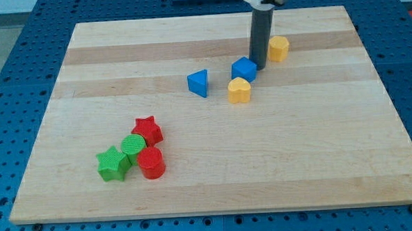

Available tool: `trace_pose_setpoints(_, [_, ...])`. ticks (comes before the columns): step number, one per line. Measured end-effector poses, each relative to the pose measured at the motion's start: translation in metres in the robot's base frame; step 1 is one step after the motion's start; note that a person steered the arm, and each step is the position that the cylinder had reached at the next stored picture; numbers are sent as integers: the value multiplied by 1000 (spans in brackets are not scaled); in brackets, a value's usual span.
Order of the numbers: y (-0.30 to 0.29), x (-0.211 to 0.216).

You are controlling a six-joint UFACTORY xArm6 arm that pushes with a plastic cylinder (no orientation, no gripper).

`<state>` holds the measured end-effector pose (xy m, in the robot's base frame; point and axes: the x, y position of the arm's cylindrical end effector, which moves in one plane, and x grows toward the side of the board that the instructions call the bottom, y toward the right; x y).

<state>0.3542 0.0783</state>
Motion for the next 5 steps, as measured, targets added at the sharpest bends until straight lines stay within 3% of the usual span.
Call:
trace_pose_setpoints(2, [-1,-3])
trace_pose_setpoints(4, [98,-9])
trace_pose_setpoints(5, [120,-29])
